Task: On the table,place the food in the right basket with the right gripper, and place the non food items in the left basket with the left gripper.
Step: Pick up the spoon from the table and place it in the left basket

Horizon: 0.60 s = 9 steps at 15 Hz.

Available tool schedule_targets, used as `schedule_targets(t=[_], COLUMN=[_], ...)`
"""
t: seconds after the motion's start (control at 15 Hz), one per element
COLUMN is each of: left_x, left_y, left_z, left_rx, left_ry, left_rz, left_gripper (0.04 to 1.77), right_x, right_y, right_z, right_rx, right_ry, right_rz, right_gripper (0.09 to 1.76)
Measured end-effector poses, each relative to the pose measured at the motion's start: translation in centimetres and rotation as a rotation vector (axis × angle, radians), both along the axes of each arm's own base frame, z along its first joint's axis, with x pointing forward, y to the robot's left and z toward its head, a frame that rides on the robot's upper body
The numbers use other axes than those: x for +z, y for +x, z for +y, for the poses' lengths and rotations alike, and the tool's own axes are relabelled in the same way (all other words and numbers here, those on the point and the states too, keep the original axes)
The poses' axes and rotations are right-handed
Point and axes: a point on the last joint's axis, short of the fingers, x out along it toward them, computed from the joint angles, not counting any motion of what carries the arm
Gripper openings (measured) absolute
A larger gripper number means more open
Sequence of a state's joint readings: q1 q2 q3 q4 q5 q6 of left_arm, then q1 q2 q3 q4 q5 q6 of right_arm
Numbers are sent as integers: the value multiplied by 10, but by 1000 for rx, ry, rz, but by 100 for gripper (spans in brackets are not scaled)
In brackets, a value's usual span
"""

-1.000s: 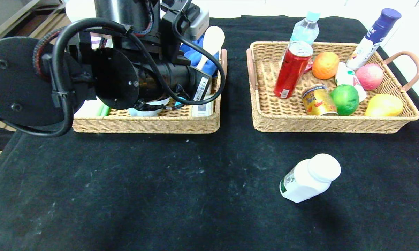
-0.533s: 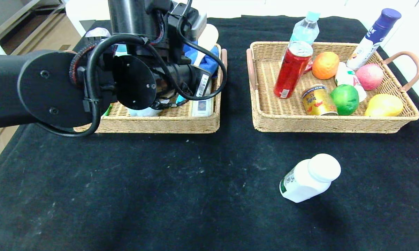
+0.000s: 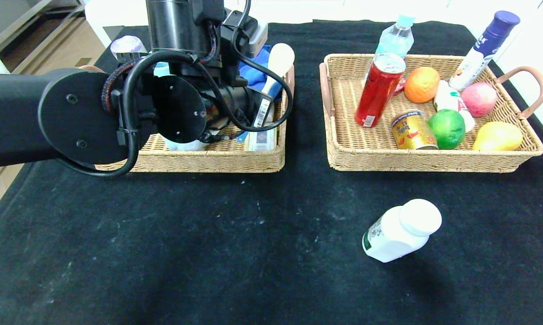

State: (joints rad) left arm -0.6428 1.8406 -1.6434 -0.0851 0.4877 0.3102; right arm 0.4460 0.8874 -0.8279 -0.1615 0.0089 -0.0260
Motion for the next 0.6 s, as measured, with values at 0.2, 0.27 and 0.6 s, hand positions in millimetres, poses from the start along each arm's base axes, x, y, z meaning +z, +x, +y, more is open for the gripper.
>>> schedule_targets(t=[0.2,0.27,0.6], left_x=[-1,-1,1], left_y=[0,-1,-2], left_z=[0,0,1], left_rx=[0,0,2], left_ry=[4,5,3], left_rz=[3,2,-1], left_gripper=[131,136,152], right_x=[0,0,0], right_y=[0,0,0], right_z=[0,0,0], right_rx=[0,0,-1], right_ry=[0,0,-1], right_rz=[1,1,1], right_gripper=[171,171,171])
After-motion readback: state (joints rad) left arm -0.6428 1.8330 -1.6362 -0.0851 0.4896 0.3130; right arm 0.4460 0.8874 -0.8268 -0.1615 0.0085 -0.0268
